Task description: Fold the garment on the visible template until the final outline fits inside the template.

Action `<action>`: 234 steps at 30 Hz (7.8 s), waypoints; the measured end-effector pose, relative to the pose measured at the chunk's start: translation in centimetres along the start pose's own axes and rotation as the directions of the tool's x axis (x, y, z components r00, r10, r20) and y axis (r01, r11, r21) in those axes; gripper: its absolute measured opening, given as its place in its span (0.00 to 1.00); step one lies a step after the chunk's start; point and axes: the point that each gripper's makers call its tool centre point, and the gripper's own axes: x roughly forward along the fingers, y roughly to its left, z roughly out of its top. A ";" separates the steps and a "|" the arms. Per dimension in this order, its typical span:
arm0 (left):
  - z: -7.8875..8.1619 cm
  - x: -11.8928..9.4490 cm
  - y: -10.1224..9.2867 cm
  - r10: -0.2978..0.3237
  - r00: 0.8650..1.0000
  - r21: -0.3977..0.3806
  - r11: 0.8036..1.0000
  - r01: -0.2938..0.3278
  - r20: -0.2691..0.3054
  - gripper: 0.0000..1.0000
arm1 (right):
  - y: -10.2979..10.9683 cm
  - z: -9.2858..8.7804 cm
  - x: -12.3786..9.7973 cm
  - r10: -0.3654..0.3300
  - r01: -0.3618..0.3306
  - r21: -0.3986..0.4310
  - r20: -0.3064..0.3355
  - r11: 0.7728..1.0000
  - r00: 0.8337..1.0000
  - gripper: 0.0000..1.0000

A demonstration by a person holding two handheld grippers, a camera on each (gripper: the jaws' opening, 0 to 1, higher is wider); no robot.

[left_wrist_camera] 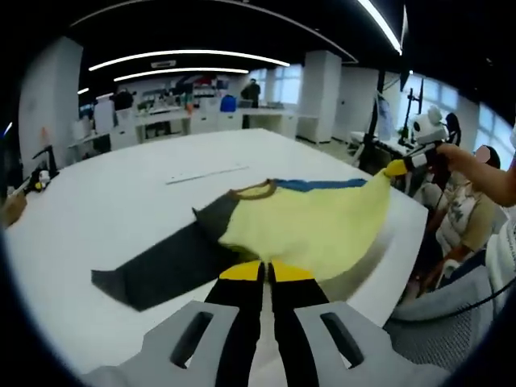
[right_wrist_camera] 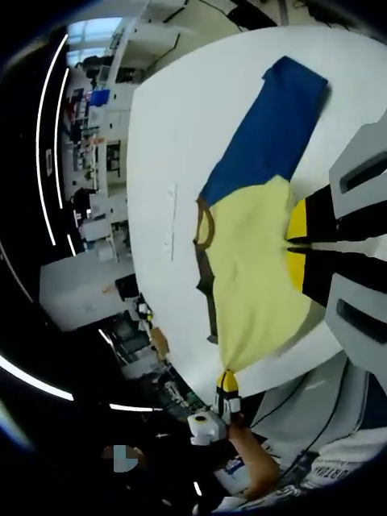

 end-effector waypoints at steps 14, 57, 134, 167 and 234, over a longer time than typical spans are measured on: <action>-3.8 -2.3 -2.1 -0.001 0.997 -0.098 0.995 -0.007 -0.073 0.00 | 1.8 -3.8 -1.4 0.009 -0.009 0.004 -0.060 1.000 0.998 0.00; -15.1 -3.4 -4.1 0.069 0.912 -0.237 0.955 -0.177 -0.405 0.01 | 0.1 -17.7 -2.2 -0.070 0.109 0.127 -0.277 0.986 0.958 0.00; -3.8 -2.2 -2.2 0.040 0.996 0.021 0.999 -0.041 0.074 0.98 | -9.2 -3.6 9.1 -0.107 0.027 -0.551 -0.113 0.834 0.988 0.26; -3.3 -2.0 -1.6 0.055 0.995 0.040 0.997 -0.058 0.078 0.93 | -11.3 -2.3 10.6 -0.177 0.108 -0.528 -0.082 0.842 0.981 0.00; -1.9 -2.0 -2.9 0.023 0.996 0.080 0.996 -0.030 0.089 0.99 | -26.2 -7.8 -0.2 -0.503 0.518 0.203 -0.125 0.831 0.855 0.17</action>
